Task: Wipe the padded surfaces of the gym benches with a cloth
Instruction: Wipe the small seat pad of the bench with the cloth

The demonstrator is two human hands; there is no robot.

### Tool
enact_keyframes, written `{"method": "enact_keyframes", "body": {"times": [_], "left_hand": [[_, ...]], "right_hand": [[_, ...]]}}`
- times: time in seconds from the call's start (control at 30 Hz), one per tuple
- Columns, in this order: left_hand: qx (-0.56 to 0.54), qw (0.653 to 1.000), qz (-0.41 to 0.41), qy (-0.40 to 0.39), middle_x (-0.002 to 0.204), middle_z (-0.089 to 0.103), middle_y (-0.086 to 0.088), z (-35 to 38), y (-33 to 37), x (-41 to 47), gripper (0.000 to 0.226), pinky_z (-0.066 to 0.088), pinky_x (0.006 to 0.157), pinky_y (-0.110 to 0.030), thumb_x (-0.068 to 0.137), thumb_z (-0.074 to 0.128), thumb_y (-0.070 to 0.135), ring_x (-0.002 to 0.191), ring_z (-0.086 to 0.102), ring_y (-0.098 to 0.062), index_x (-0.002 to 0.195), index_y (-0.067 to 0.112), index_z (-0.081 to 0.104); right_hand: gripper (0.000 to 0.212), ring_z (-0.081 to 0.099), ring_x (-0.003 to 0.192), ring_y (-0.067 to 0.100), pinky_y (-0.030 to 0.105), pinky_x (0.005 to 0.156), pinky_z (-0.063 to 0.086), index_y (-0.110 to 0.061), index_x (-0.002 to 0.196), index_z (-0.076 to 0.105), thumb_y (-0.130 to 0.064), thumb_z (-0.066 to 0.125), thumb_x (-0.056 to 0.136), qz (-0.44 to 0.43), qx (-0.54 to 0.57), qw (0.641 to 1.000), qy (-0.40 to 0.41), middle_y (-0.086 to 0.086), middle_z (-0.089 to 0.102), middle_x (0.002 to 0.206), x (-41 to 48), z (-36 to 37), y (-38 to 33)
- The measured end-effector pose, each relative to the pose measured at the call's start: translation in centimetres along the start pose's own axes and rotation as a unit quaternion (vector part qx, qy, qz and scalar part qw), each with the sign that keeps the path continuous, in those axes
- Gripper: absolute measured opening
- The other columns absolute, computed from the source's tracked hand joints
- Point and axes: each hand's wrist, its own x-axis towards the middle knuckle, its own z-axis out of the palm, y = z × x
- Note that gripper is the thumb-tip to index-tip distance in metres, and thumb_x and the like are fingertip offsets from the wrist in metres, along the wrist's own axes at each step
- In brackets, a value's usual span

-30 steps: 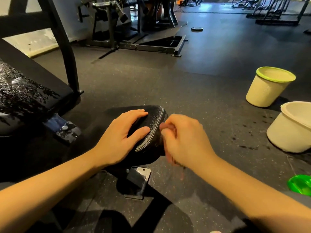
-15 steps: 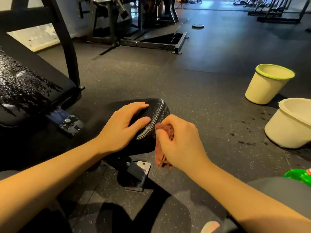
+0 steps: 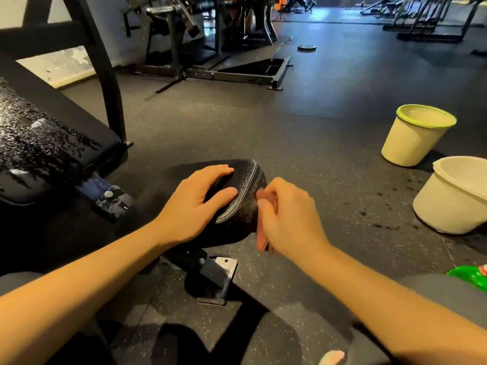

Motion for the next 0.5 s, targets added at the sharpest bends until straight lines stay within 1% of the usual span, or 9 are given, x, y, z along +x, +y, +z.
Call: {"method": "enact_keyframes", "body": {"times": [0.07,0.1,0.2,0.23,0.27,0.33,0.4,0.47,0.5], "left_hand": [[0.005,1.000,0.003,0.003,0.147,0.051,0.020,0.0,-0.1,0.0,0.062,0.036,0.111,-0.026,0.094,0.042,0.067,0.133,0.045,0.003,0.145,0.033,0.051],[0.004,1.000,0.002,0.003,0.147,0.050,0.021,0.0,-0.1,0.1,0.062,0.035,0.110,-0.023,0.094,0.042,0.067,0.132,0.045,0.005,0.145,0.034,0.051],[0.002,1.000,0.000,0.005,0.146,0.051,0.022,0.0,0.0,0.1,0.061,0.033,0.107,-0.018,0.094,0.042,0.067,0.131,0.045,0.006,0.144,0.034,0.051],[0.003,1.000,0.002,0.007,0.146,0.051,0.021,0.0,0.1,0.1,0.061,0.033,0.107,-0.018,0.094,0.042,0.066,0.131,0.045,0.005,0.144,0.034,0.052],[0.002,1.000,0.005,0.008,0.146,0.051,0.021,0.0,0.1,0.0,0.061,0.033,0.108,-0.018,0.094,0.043,0.066,0.132,0.045,0.005,0.144,0.033,0.052],[-0.004,1.000,0.005,0.013,0.147,0.051,0.021,0.1,0.0,-0.1,0.061,0.033,0.110,-0.019,0.093,0.043,0.066,0.133,0.044,0.006,0.145,0.033,0.052],[-0.003,1.000,-0.001,0.013,0.149,0.049,0.022,0.1,-0.2,-0.1,0.061,0.034,0.113,-0.023,0.093,0.043,0.066,0.135,0.043,0.006,0.146,0.036,0.051],[0.002,1.000,-0.003,0.007,0.149,0.048,0.023,0.2,-0.3,0.0,0.061,0.035,0.115,-0.029,0.094,0.043,0.067,0.137,0.042,0.005,0.146,0.037,0.050],[0.003,1.000,-0.005,0.007,0.149,0.048,0.024,0.1,-0.3,0.0,0.061,0.035,0.116,-0.031,0.094,0.043,0.068,0.137,0.042,0.005,0.146,0.038,0.050]], "right_hand": [[0.006,0.057,0.080,0.007,0.034,0.074,0.048,-0.023,0.091,0.059,-0.020,0.057,0.096,-0.068,0.016,0.997,-0.020,-0.018,0.056,0.085,-2.3,0.0,-0.8],[0.005,0.059,0.082,0.009,0.035,0.074,0.048,-0.022,0.093,0.061,-0.020,0.057,0.096,-0.067,0.010,0.998,-0.020,-0.017,0.060,0.089,-1.9,-0.1,-0.6],[0.010,0.066,0.098,0.024,0.041,0.085,0.052,-0.020,0.097,0.066,-0.020,0.056,0.094,0.047,-0.006,0.999,0.001,-0.005,0.072,0.104,2.6,-0.6,0.9],[0.010,0.066,0.100,0.025,0.042,0.086,0.052,-0.020,0.097,0.065,-0.018,0.056,0.095,0.050,-0.004,0.999,0.005,-0.004,0.072,0.106,2.7,-0.5,0.9],[0.009,0.066,0.098,0.023,0.042,0.085,0.052,-0.020,0.096,0.064,-0.017,0.056,0.095,0.029,-0.001,1.000,0.009,-0.005,0.071,0.103,2.0,-0.5,0.4],[0.007,0.064,0.084,0.017,0.040,0.078,0.052,-0.021,0.095,0.062,-0.017,0.056,0.095,-0.058,0.012,0.998,-0.008,-0.011,0.064,0.089,-1.0,-0.2,-1.2],[0.006,0.063,0.080,0.014,0.040,0.075,0.052,-0.021,0.096,0.062,-0.019,0.056,0.096,-0.093,0.003,0.995,-0.033,-0.015,0.060,0.085,-1.8,-0.5,-1.5],[0.009,0.066,0.092,0.019,0.040,0.081,0.052,-0.021,0.097,0.065,-0.019,0.057,0.095,-0.024,-0.024,0.999,0.002,-0.011,0.068,0.098,1.8,-0.6,0.1],[0.009,0.066,0.098,0.021,0.038,0.083,0.051,-0.020,0.097,0.066,-0.018,0.057,0.095,0.018,-0.028,0.999,-0.001,-0.009,0.070,0.104,3.5,-1.0,0.6]]}}
